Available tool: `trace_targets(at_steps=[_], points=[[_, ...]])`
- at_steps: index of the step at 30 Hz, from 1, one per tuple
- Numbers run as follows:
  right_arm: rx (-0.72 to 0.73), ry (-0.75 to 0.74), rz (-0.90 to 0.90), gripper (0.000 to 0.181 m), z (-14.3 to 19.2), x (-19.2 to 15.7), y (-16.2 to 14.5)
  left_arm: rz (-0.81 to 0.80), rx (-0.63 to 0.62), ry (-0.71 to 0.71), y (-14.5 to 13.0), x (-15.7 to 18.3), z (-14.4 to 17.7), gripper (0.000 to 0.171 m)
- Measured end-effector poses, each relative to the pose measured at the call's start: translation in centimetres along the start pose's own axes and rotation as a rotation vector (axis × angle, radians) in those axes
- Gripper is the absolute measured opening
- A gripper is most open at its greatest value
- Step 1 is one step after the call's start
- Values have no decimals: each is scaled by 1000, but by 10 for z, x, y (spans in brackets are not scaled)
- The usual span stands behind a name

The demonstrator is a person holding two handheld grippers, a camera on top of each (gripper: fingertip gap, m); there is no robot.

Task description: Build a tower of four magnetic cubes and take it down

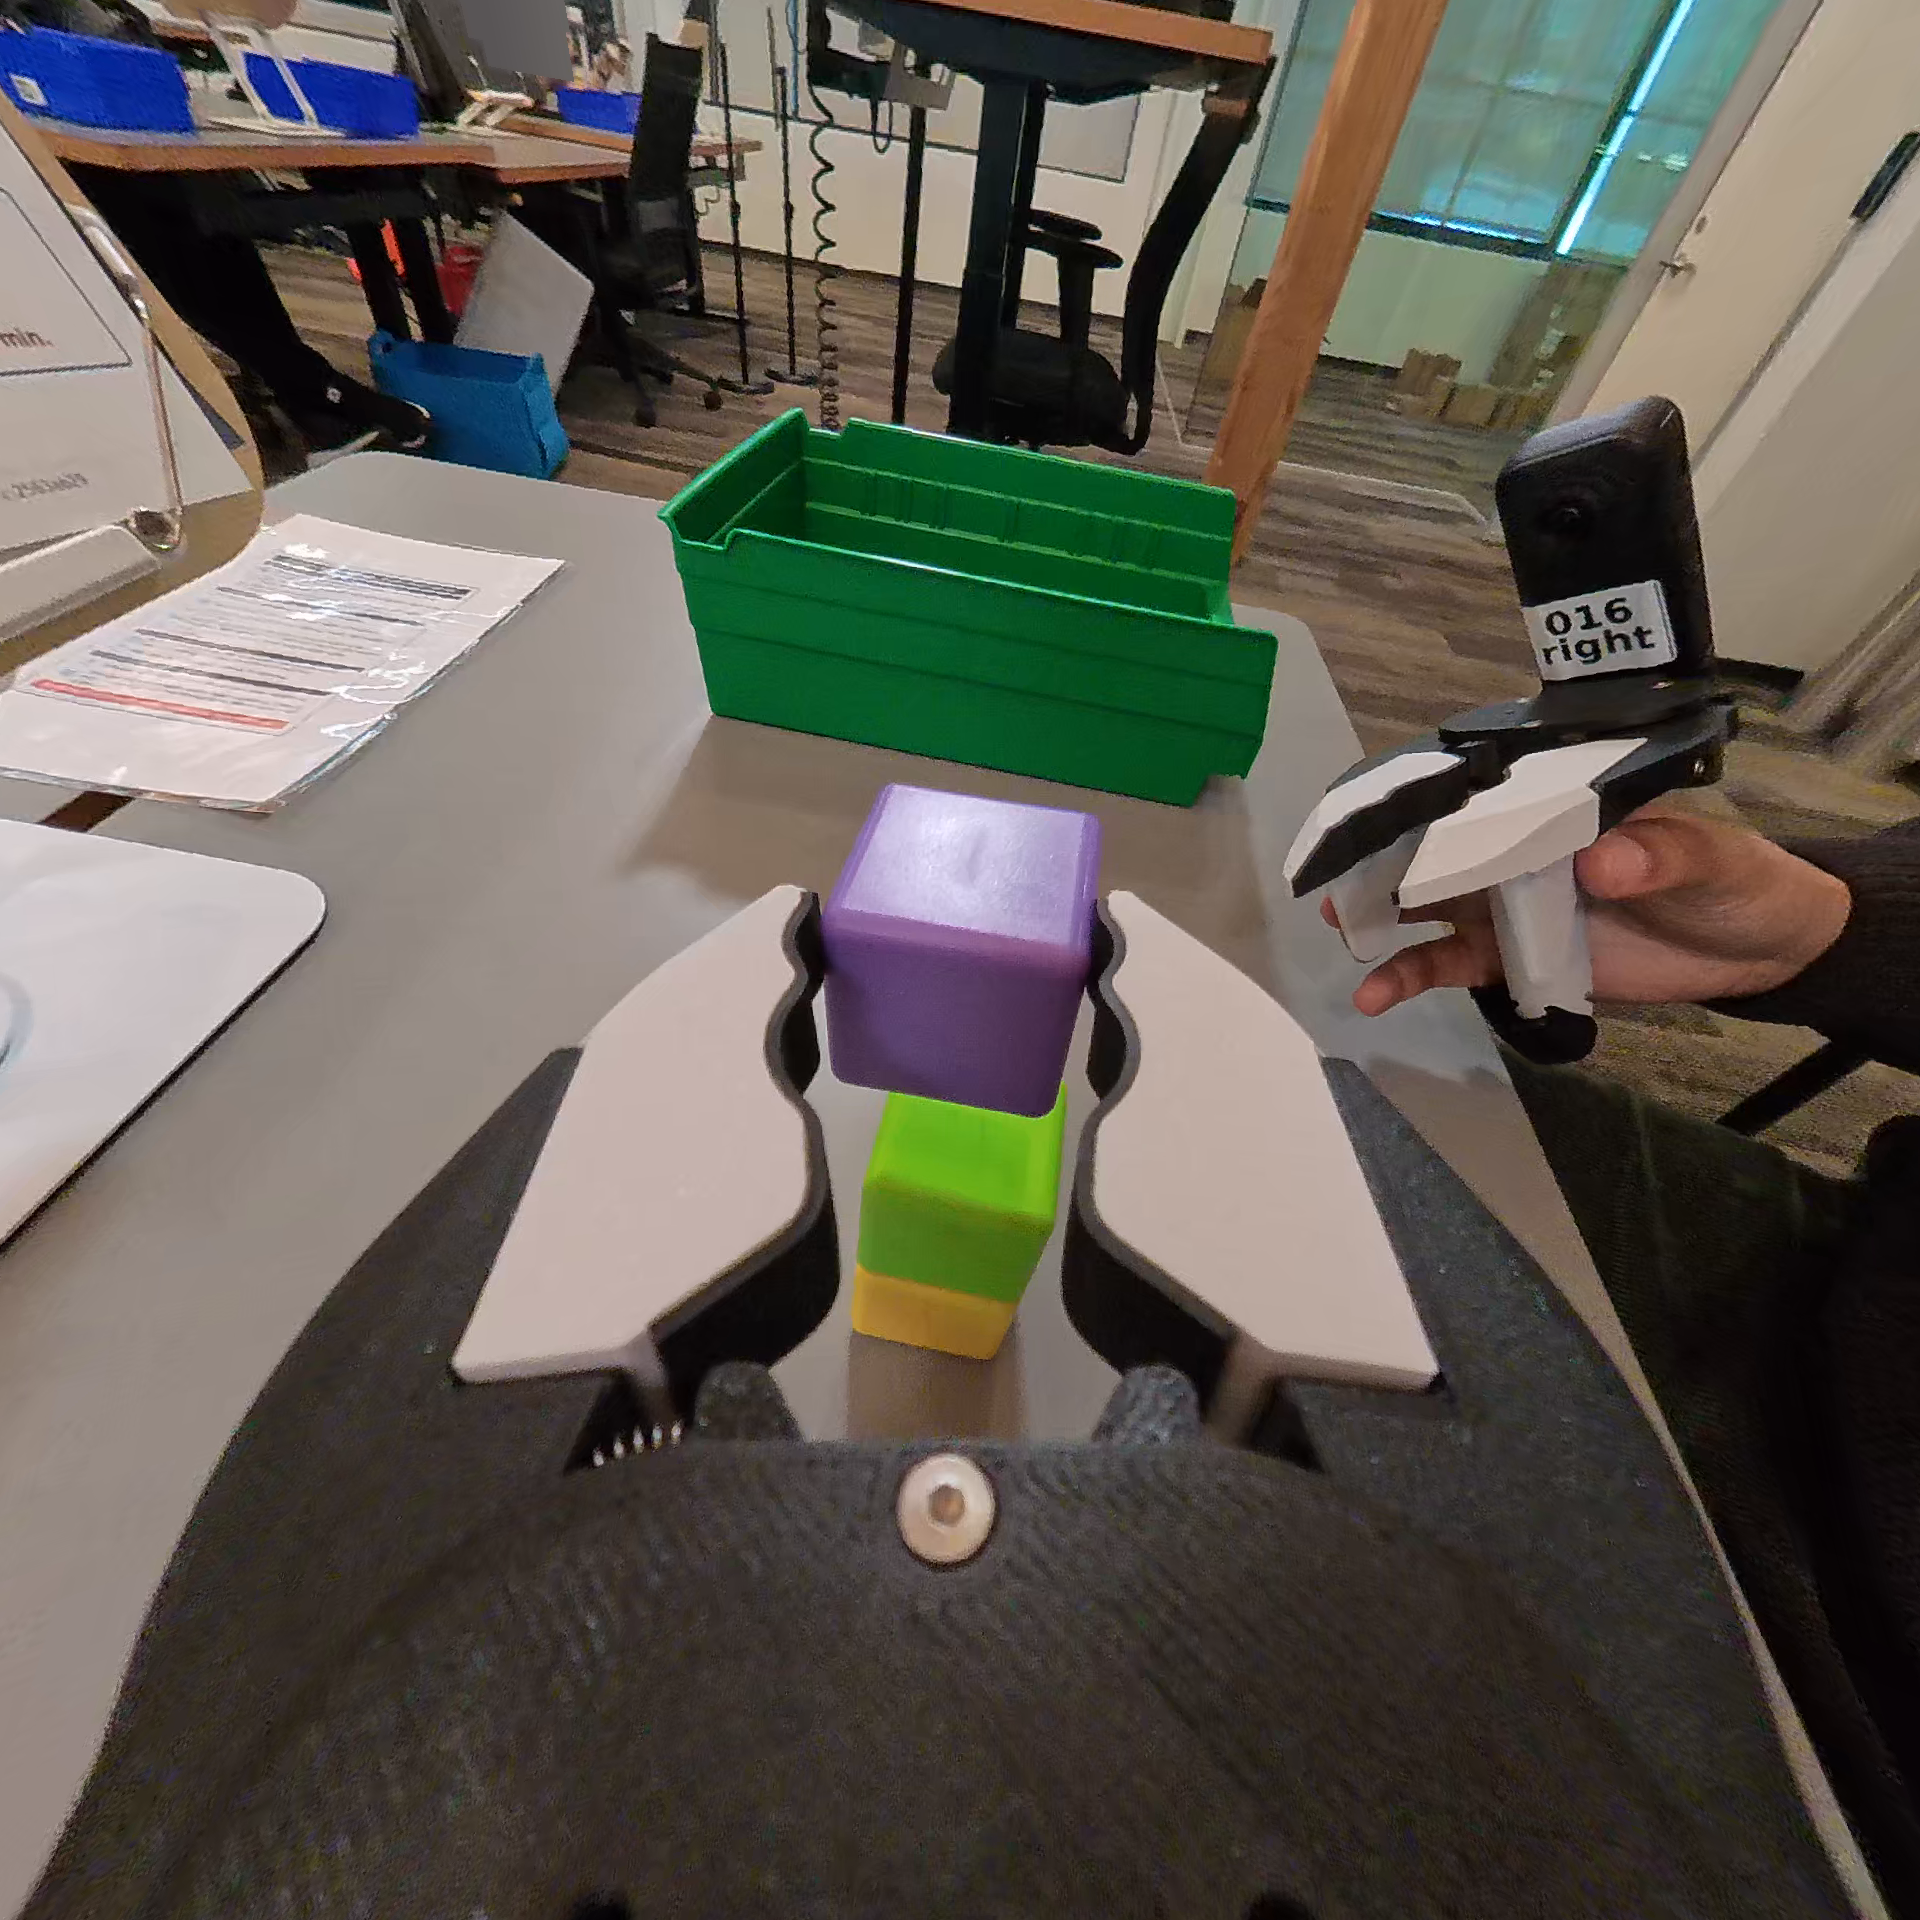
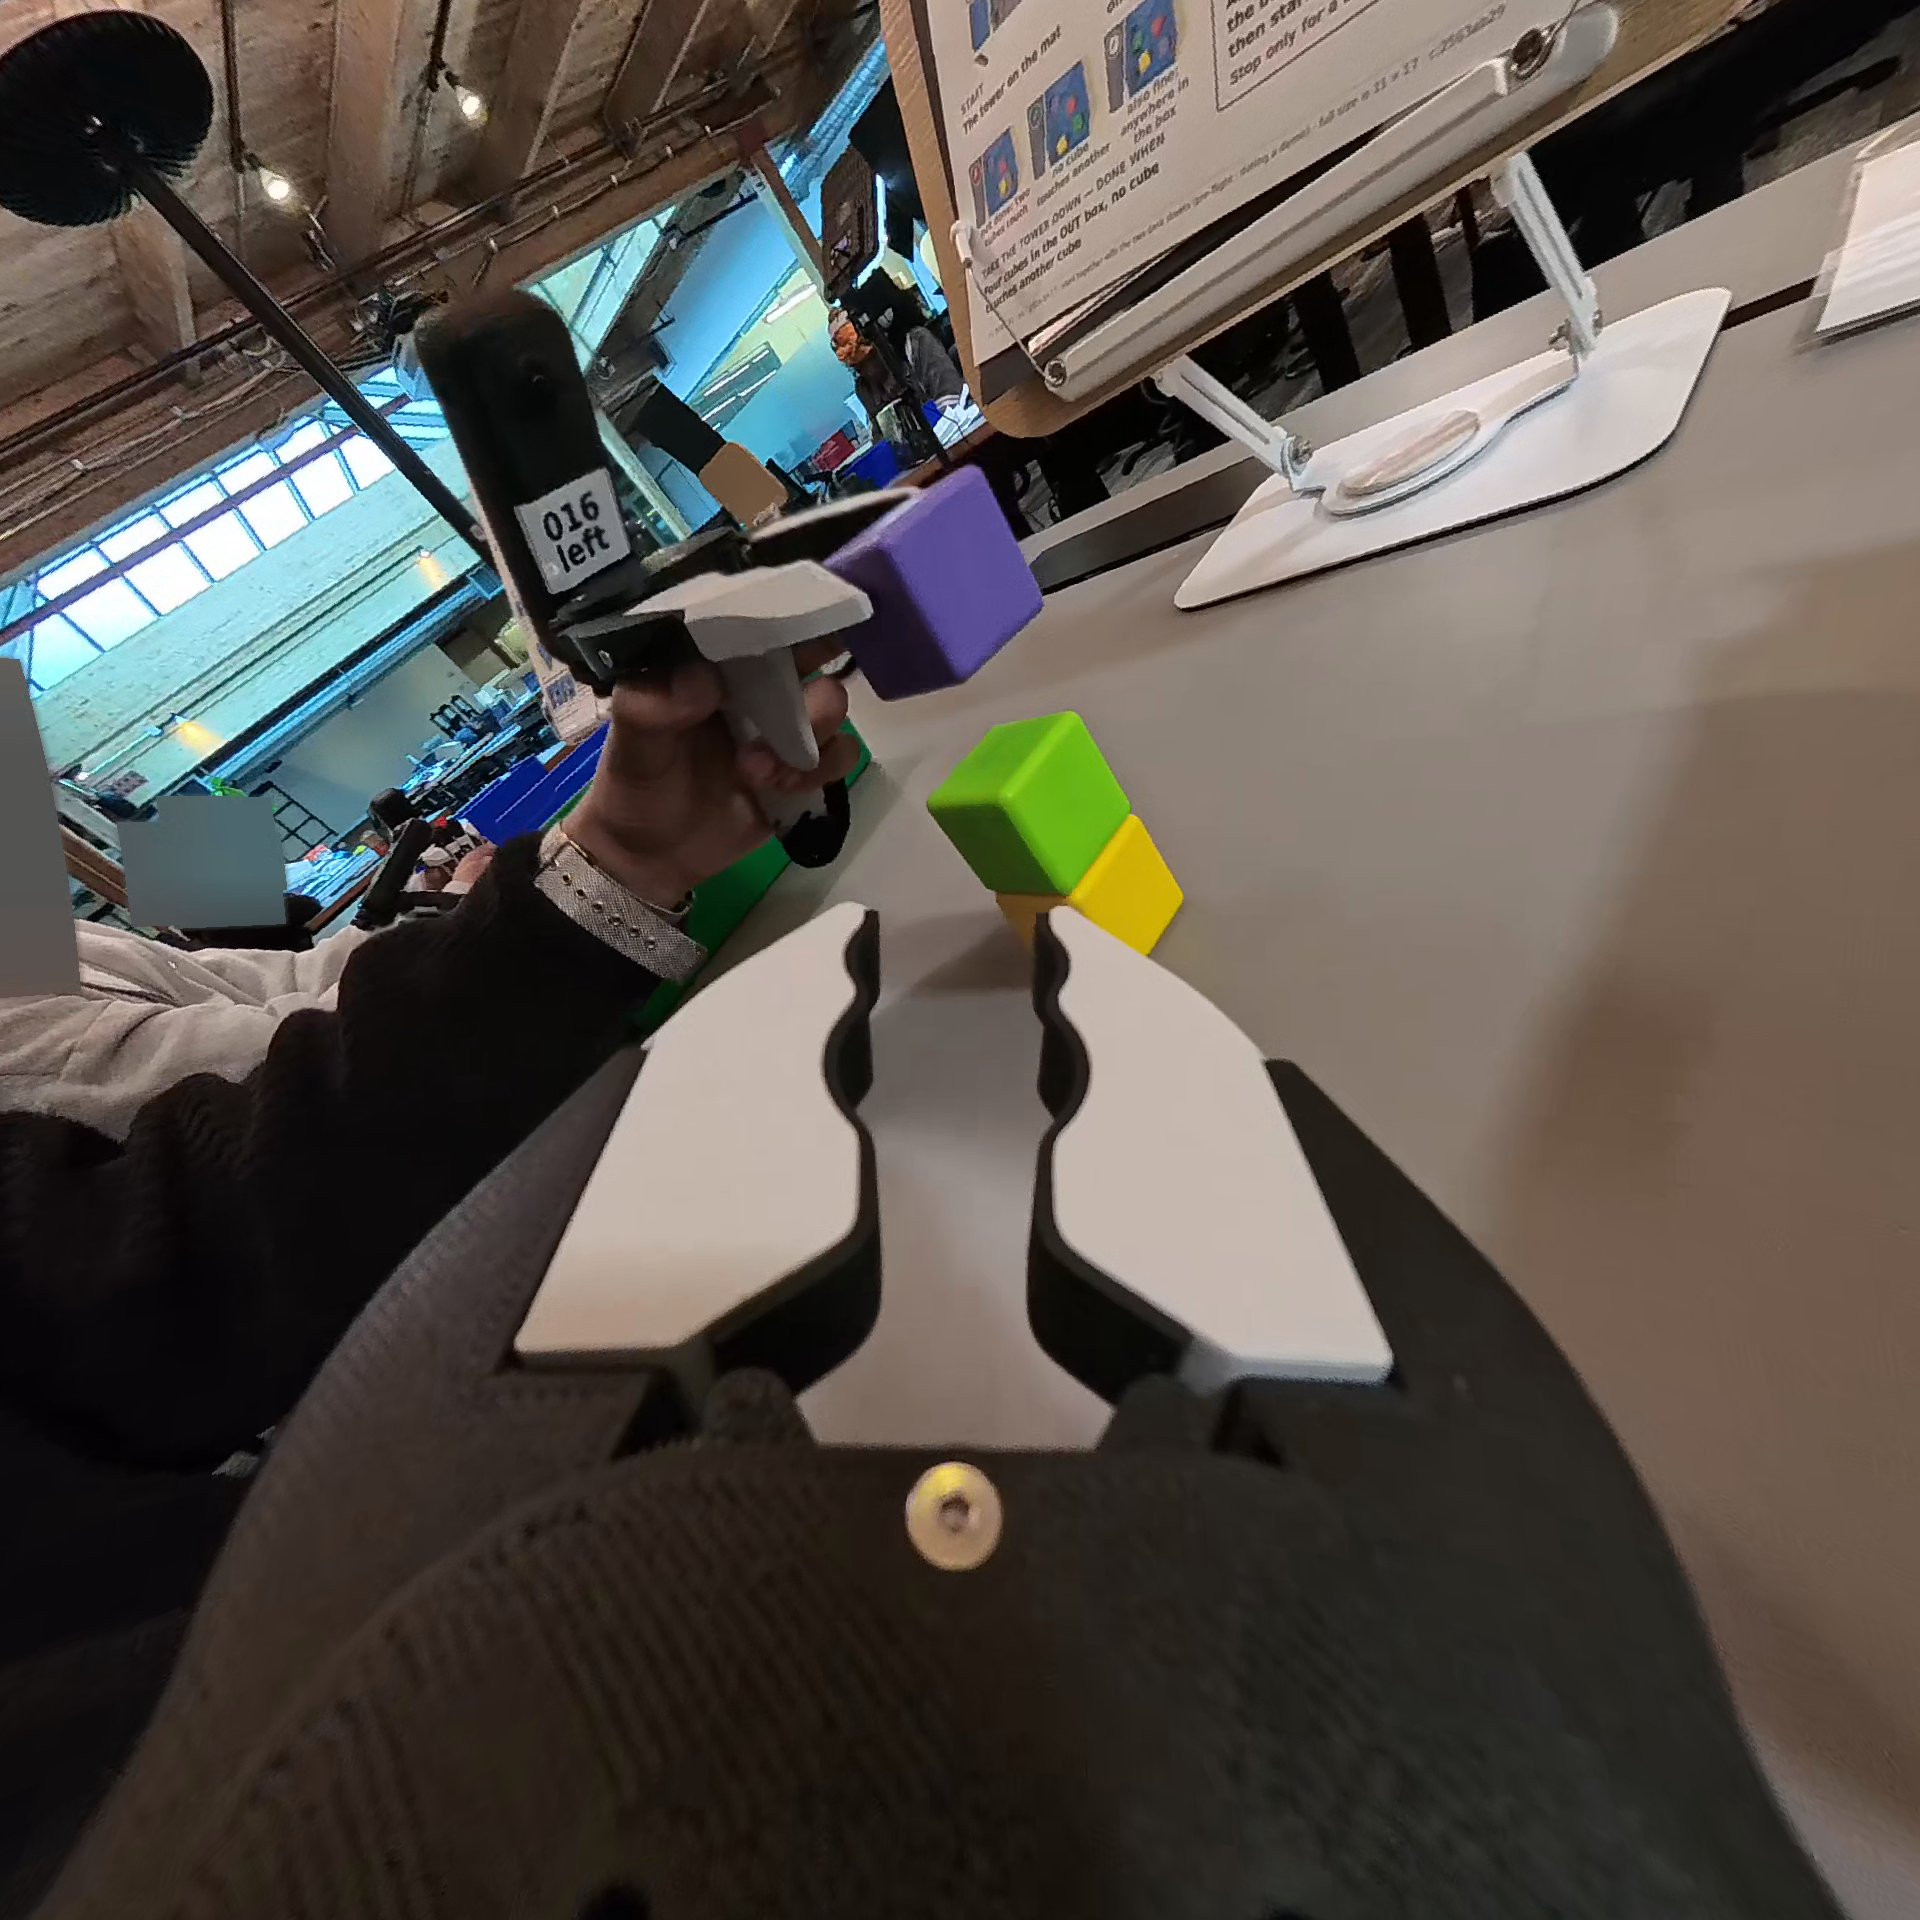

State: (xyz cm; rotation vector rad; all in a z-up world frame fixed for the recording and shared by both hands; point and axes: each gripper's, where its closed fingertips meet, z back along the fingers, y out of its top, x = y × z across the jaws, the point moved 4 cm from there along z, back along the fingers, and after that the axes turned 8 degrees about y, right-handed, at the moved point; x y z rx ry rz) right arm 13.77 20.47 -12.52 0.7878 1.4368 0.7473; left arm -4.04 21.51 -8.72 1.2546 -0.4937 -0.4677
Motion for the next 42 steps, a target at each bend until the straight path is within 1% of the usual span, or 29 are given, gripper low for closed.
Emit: trace_targets(at_steps=[7, 12, 16, 22, 38, 42], points=[[-31, 42, -3, 29, -15, -3, -3, 31, 51, 32, -5, -1, 12, 49], [-47, 68, -17, 29, -23, -5, -7, 94, 79, 20, -10, 2, 9, 49], [-61, 77, -18, 29, -27, -7, -10, 50, 39, 29, -16, 5, 5, 49], [-60, 66, -5, 29, -25, -6, -9, 70, 49, 19, -17, 1, 4, 49], [-57, 69, -11, 29, -25, -6, -8, 20, -21, 11, -28, 7, -4, 49], [-58, 69, -11, 29, -25, -6, -8, 22, -20, 3, -28, 7, -3, 49]])
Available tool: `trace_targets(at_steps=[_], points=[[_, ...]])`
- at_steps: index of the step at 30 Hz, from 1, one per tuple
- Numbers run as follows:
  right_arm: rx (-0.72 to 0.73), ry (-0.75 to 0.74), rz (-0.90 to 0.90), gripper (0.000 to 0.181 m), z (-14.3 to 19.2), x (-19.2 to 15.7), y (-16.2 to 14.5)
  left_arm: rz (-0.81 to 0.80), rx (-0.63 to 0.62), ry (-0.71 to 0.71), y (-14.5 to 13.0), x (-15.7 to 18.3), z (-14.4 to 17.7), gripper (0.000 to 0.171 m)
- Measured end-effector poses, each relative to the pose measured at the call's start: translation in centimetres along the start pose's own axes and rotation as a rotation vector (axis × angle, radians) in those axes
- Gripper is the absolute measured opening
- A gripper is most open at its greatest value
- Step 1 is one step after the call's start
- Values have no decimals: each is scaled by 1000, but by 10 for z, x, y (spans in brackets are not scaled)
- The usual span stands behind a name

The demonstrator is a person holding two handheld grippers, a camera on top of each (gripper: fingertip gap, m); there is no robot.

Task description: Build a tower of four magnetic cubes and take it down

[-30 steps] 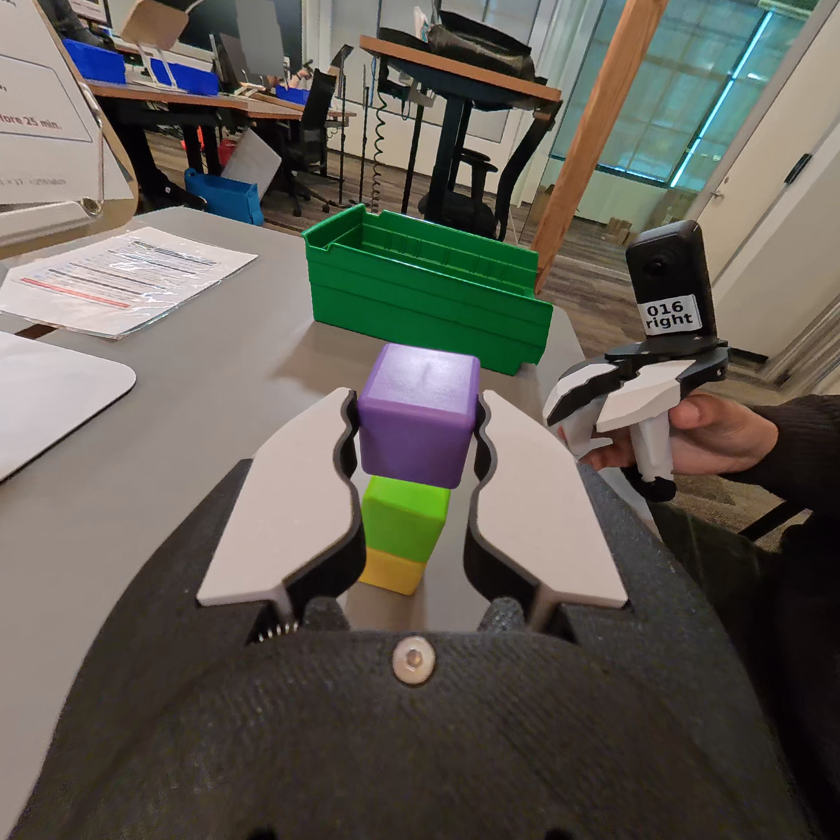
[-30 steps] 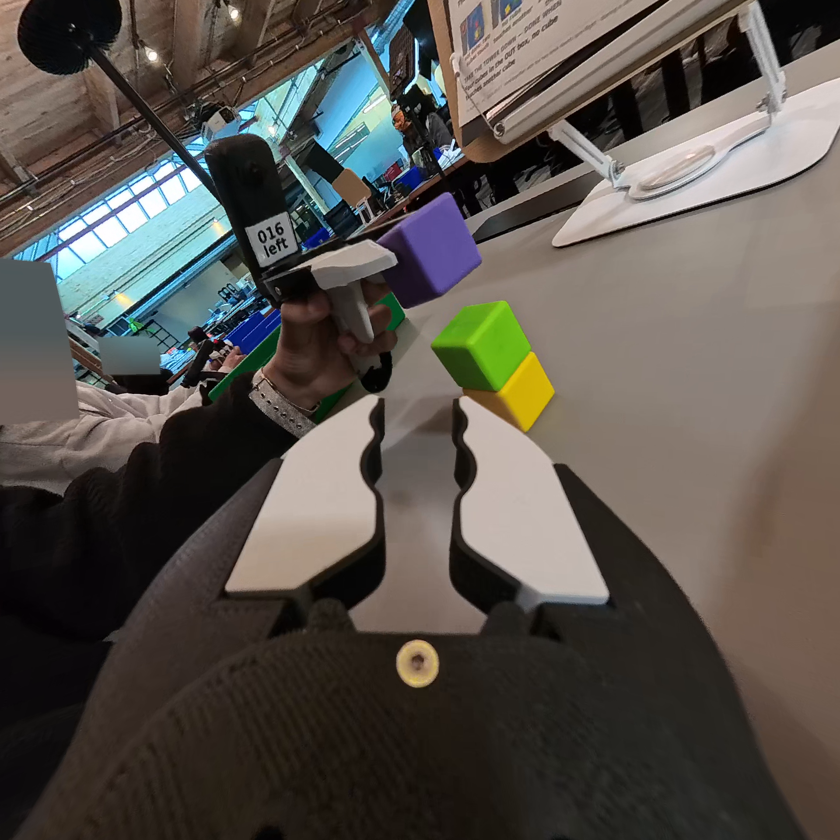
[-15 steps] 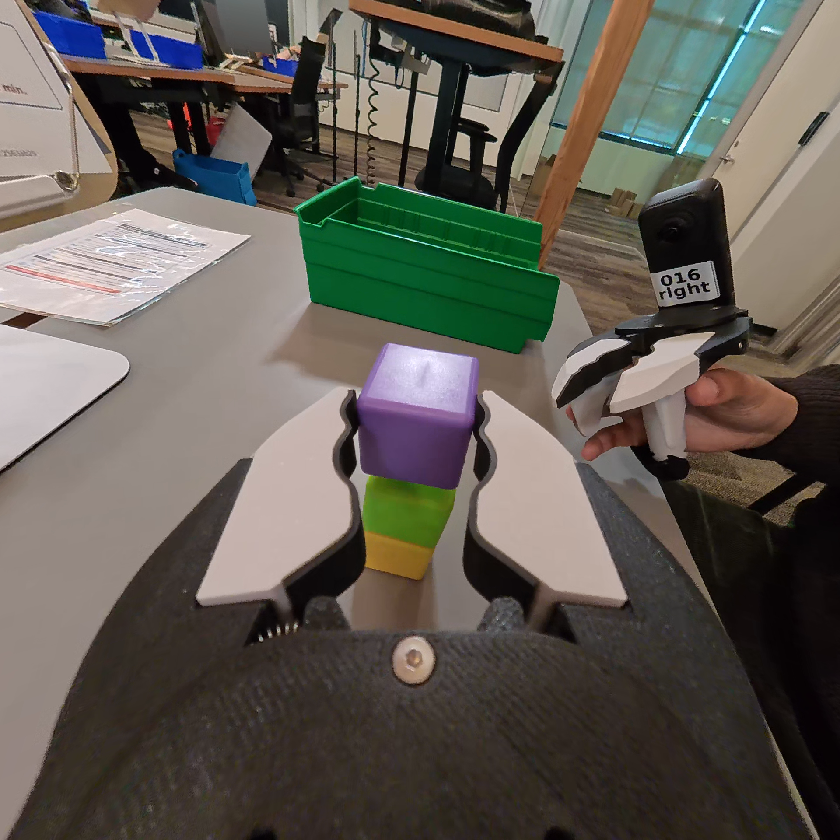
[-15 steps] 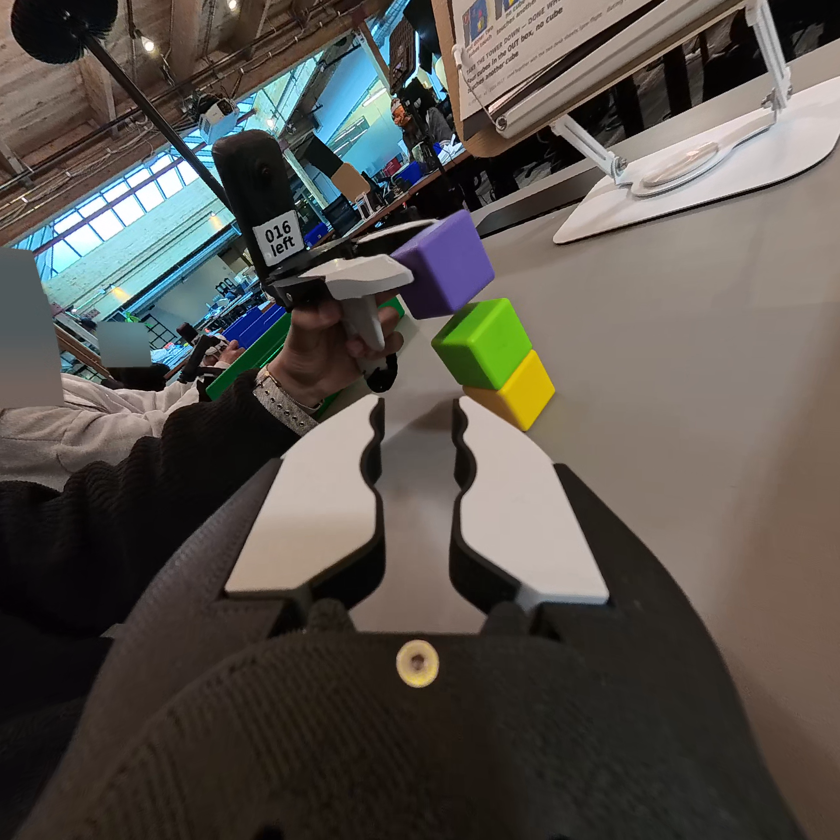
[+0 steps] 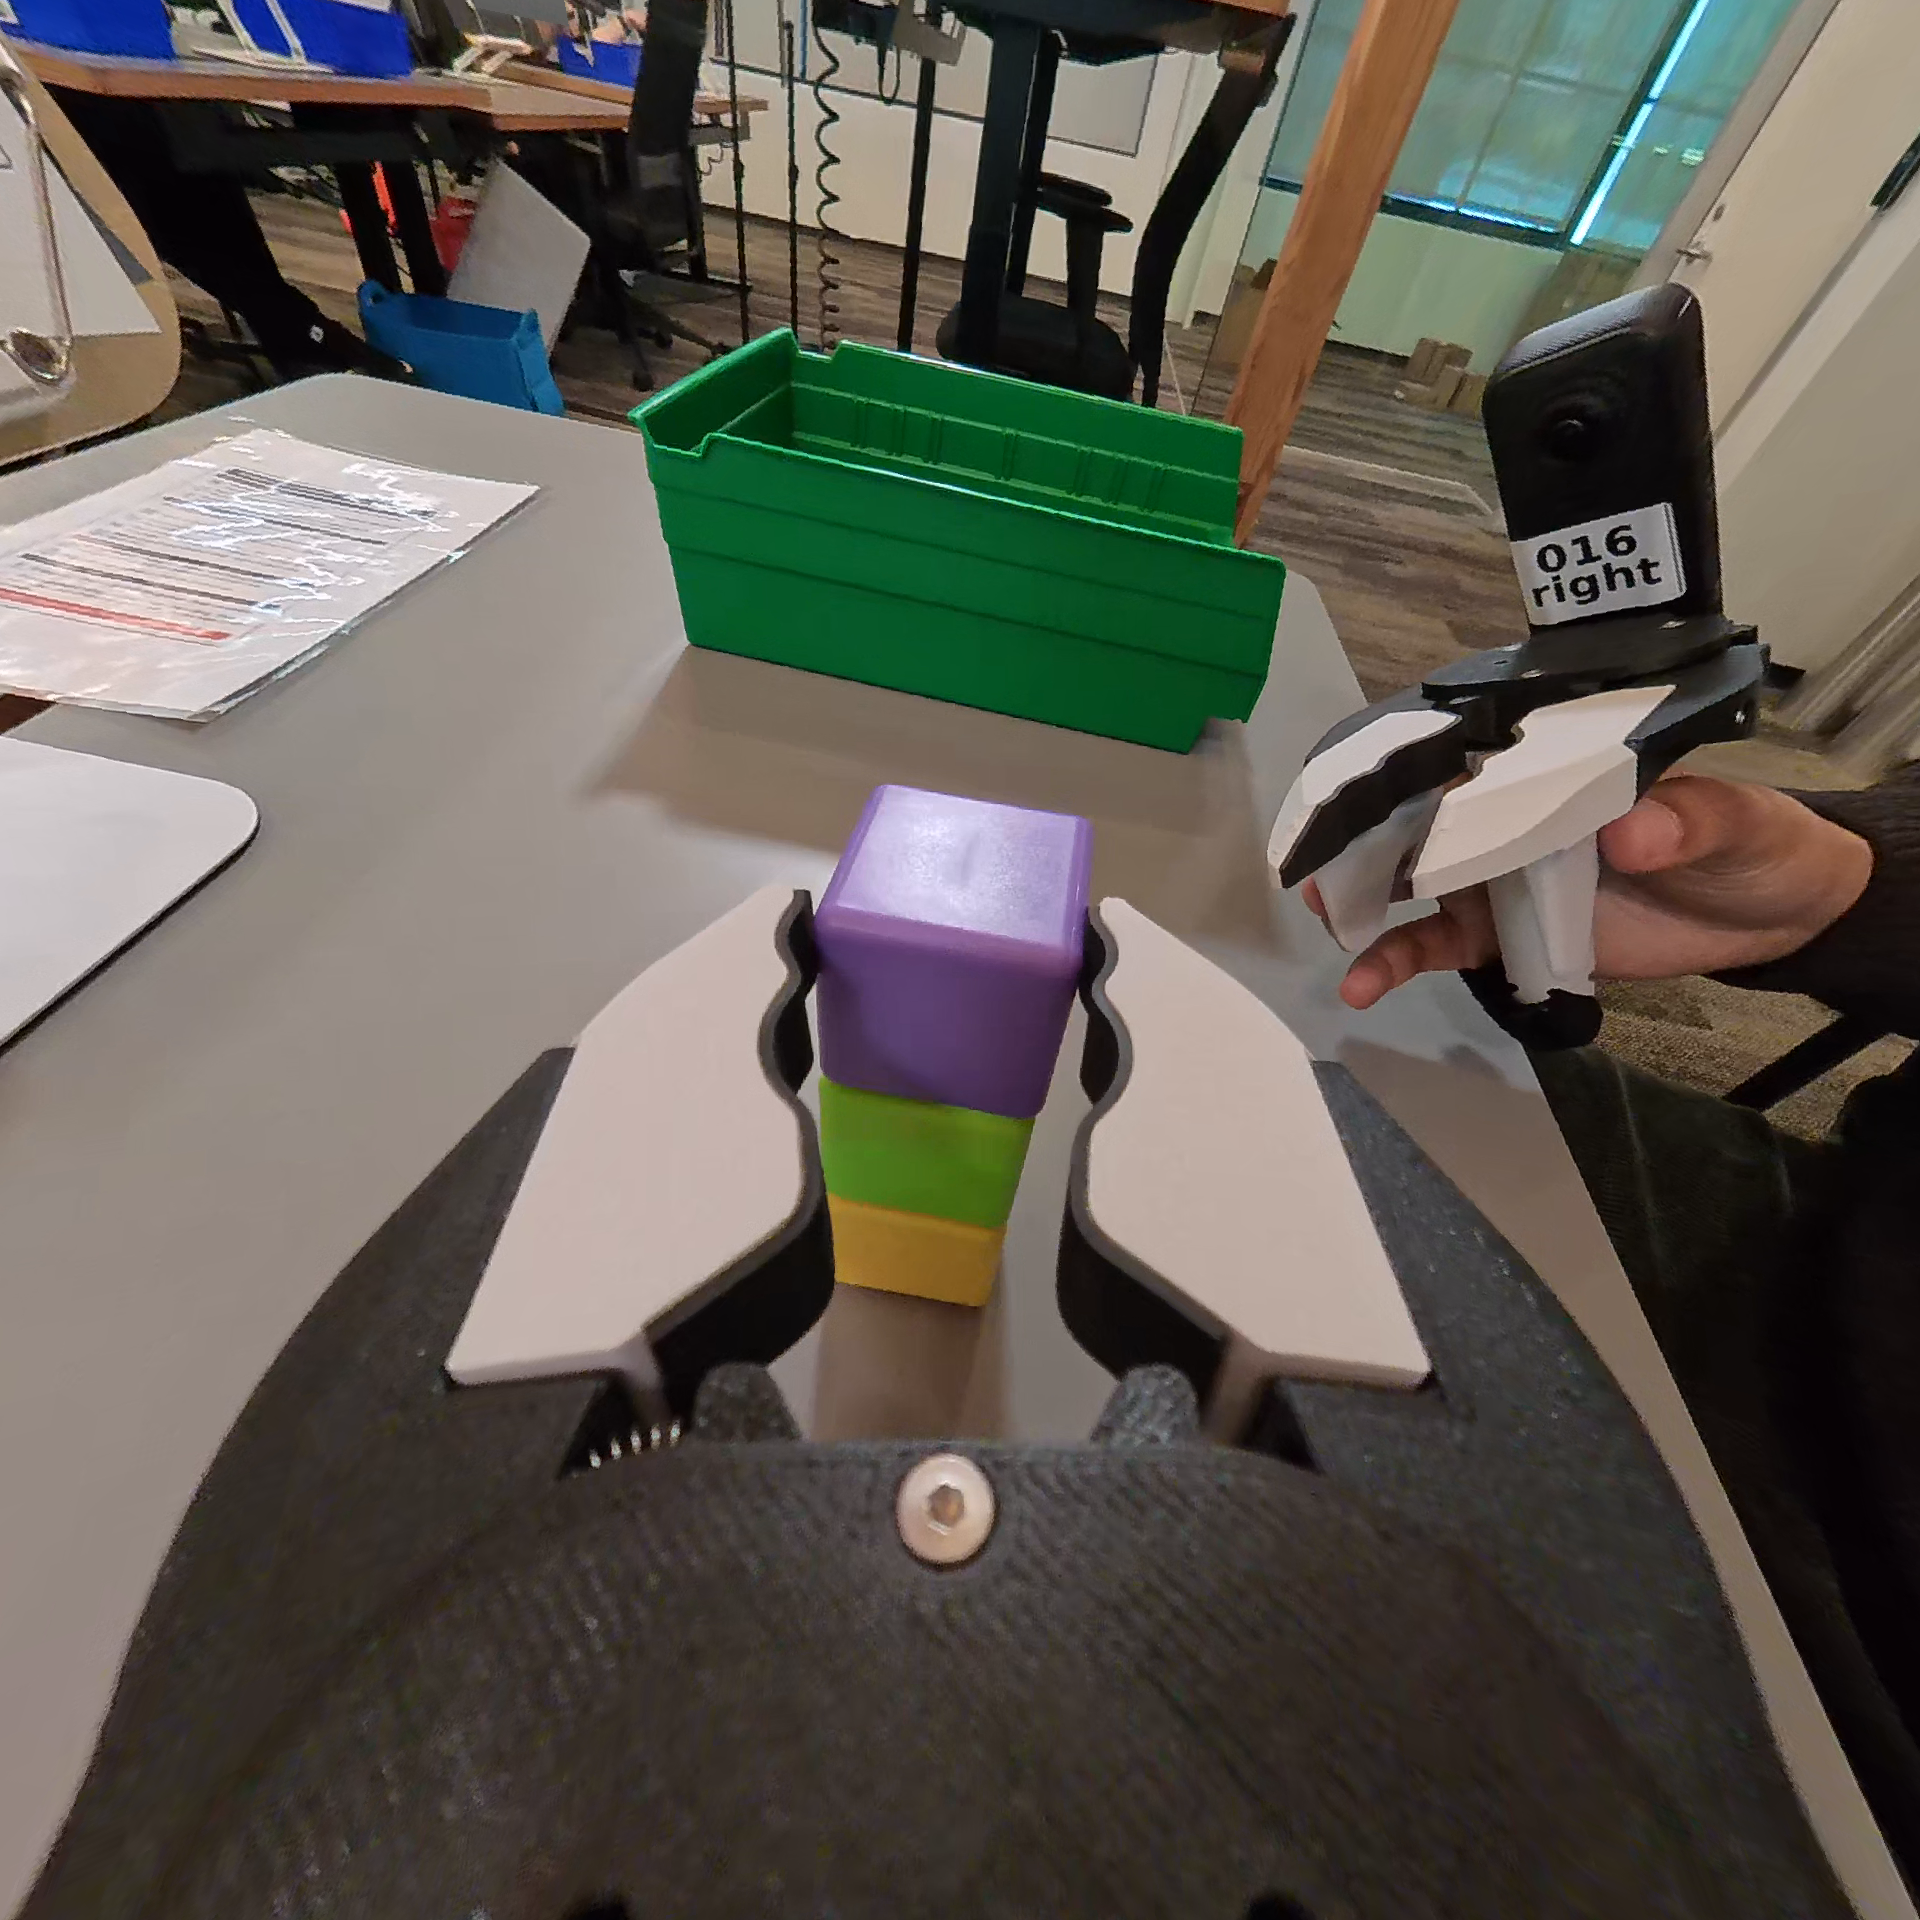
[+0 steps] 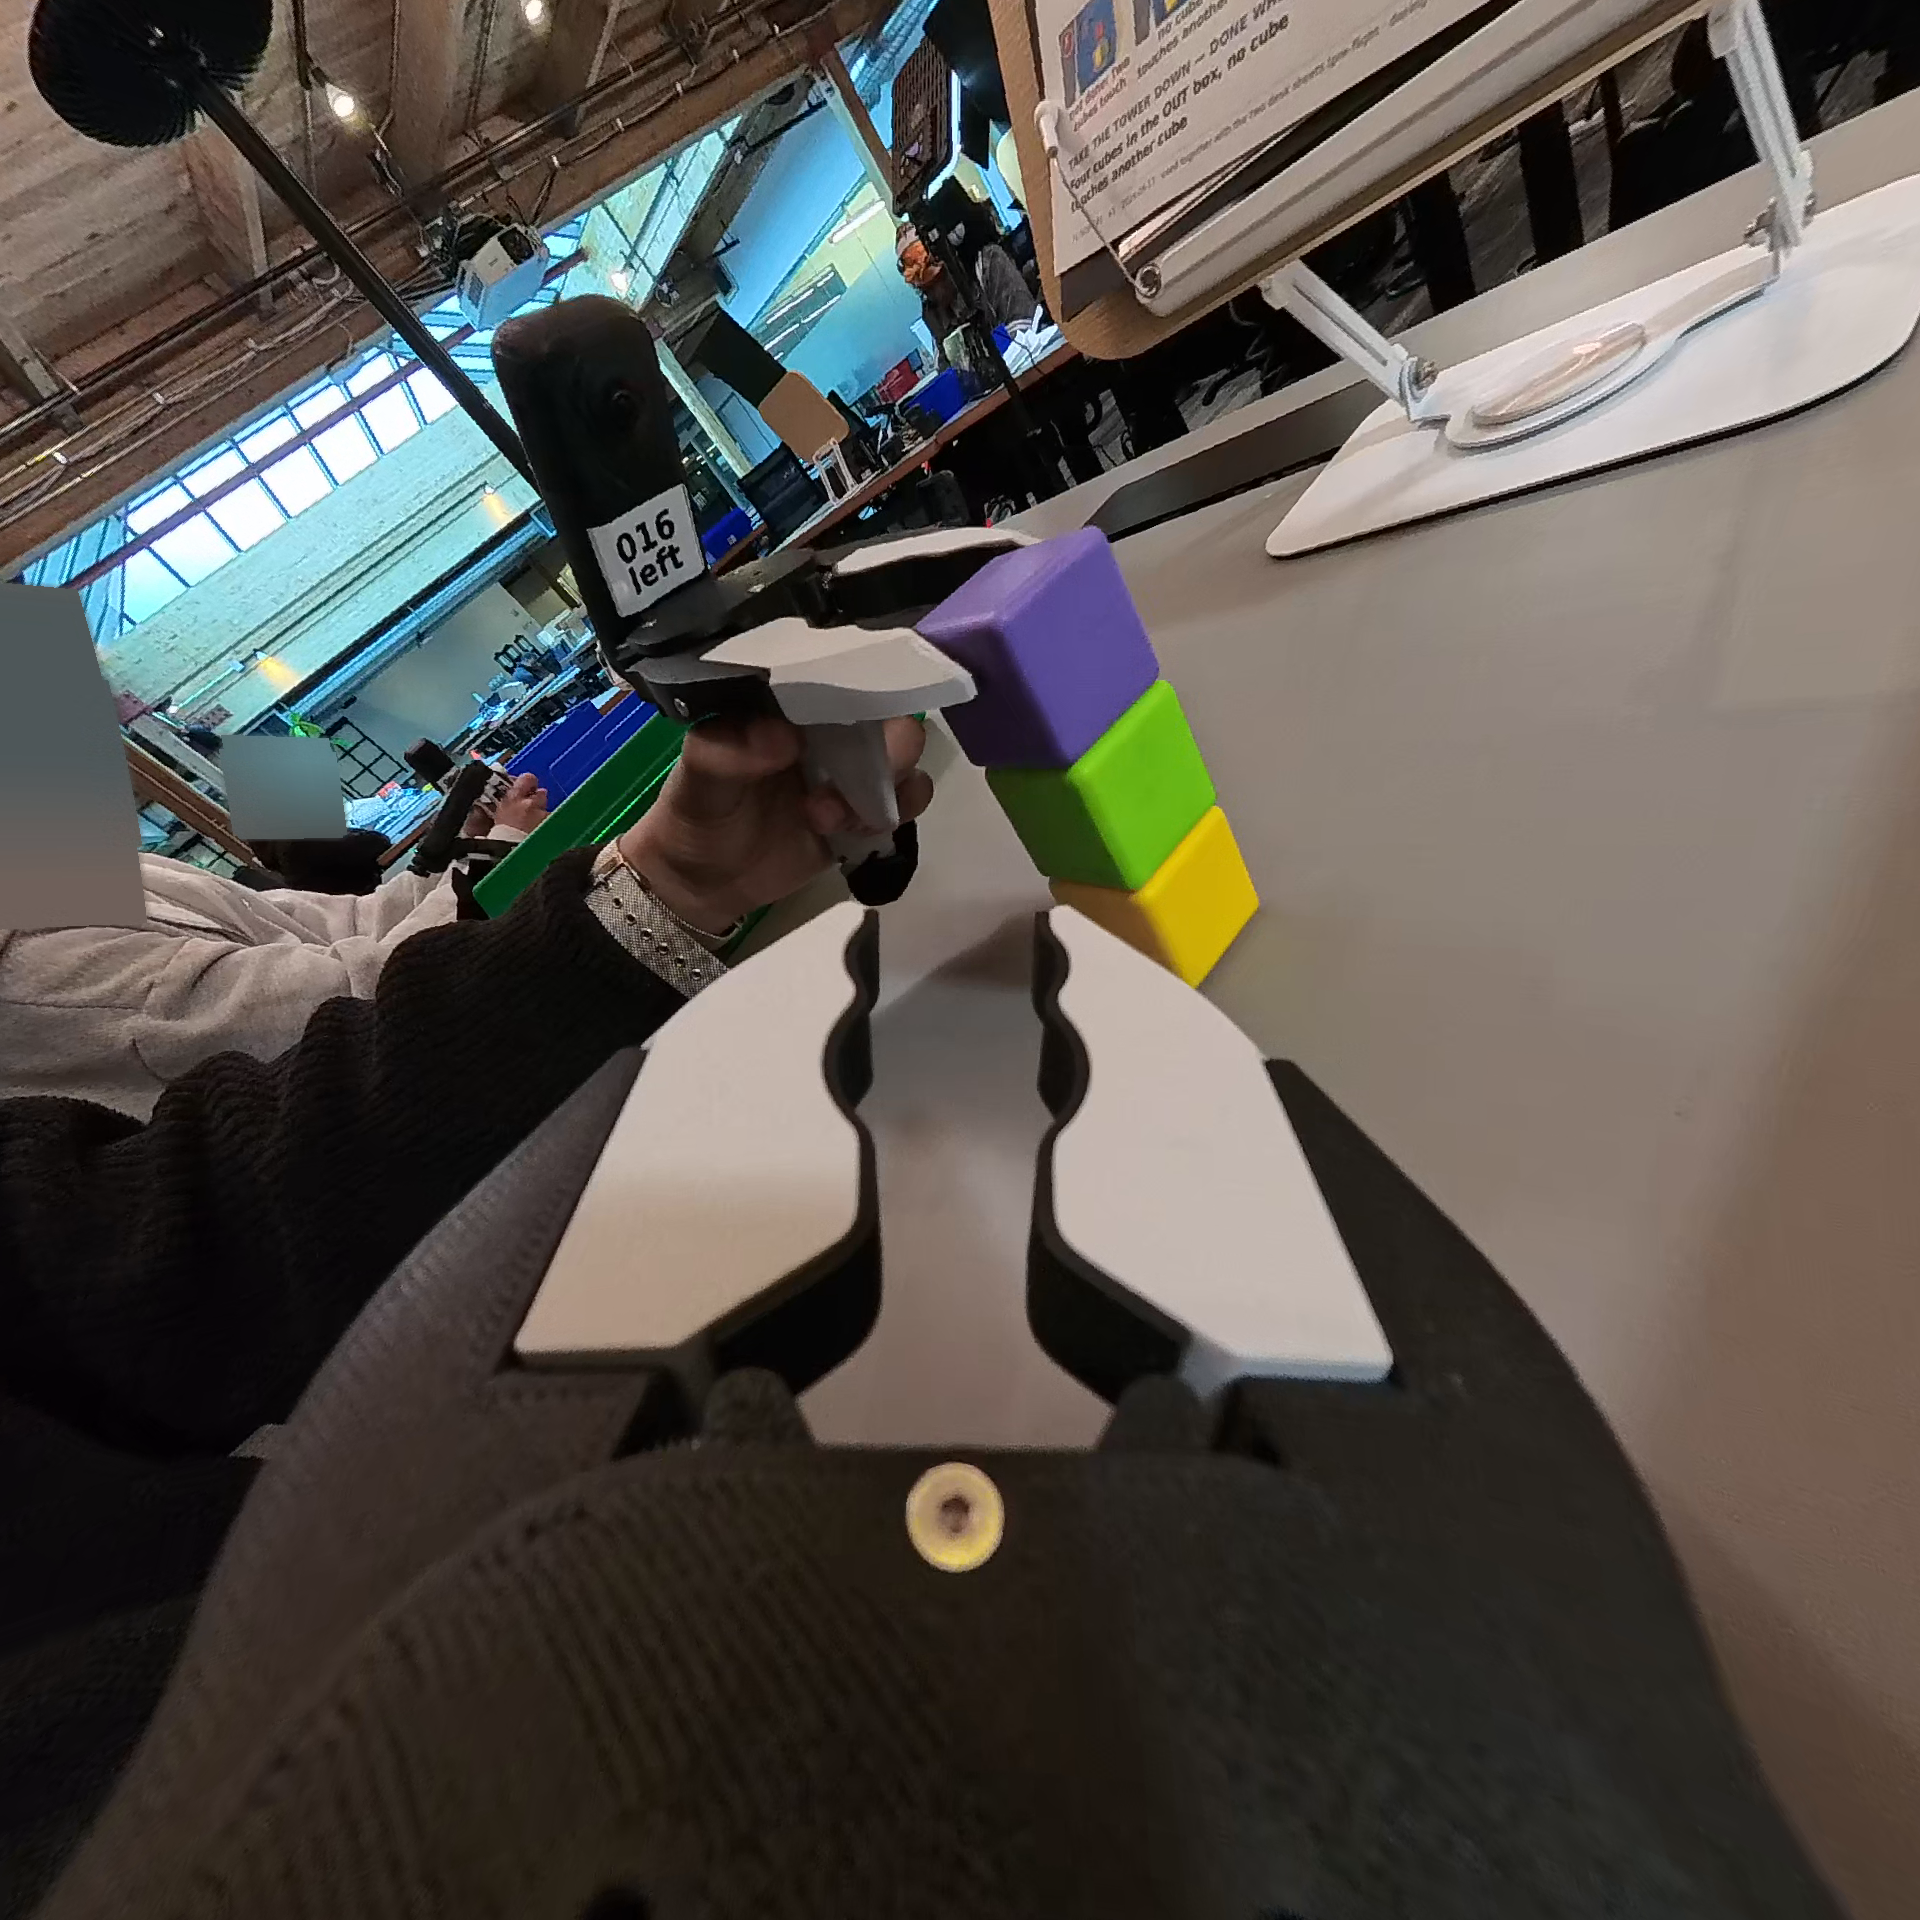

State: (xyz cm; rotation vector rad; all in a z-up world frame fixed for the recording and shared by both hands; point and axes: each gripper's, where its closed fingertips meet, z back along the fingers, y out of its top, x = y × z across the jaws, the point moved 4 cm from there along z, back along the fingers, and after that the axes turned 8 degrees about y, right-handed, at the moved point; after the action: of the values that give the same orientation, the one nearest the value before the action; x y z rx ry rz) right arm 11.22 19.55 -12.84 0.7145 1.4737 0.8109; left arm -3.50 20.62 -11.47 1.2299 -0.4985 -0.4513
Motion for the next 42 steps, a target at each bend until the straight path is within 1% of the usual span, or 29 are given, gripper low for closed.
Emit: trace_targets(at_steps=[7, 19, 20, 22, 23, 28, 30, 32, 35, 37, 38, 40, 42], points=[[1, 0, -2, 29, 0, 0, 0, 11, 12, -1, -2, -2, 4, 49], [3, 0, -4, 29, 1, 1, 1, -59, 23, 15, -3, 7, 2, 49], [4, 1, -4, 29, 1, 1, 1, -61, 21, 9, -3, 8, 2, 51], [5, 1, -5, 29, 1, 1, 1, -61, 39, -4, -1, 10, 4, 66], [5, 0, -5, 29, 1, 1, 1, -59, 44, -9, 0, 11, 5, 70], [9, 2, -11, 29, 2, 2, 1, -41, 41, -9, 4, 9, 11, 82], [11, 3, -13, 29, 2, 1, 2, -38, 68, 18, 16, 5, 19, 87], [14, 5, -15, 29, 2, 1, 2, -24, 142, 58, 39, 0, 37, 89], [17, 7, -24, 29, 3, 2, 2, 16, 306, 206, 82, -19, 82, 87], [21, 12, -36, 29, 3, 2, 2, 57, 386, 404, 103, -45, 124, 86], [24, 14, -42, 29, 3, 3, 2, 81, 415, 520, 109, -60, 148, 85], [28, 15, -50, 29, 3, 3, 2, 144, 441, 782, 108, -92, 202, 82], [29, 12, -50, 29, 3, 4, 2, 218, 419, 1068, 88, -122, 258, 75]])
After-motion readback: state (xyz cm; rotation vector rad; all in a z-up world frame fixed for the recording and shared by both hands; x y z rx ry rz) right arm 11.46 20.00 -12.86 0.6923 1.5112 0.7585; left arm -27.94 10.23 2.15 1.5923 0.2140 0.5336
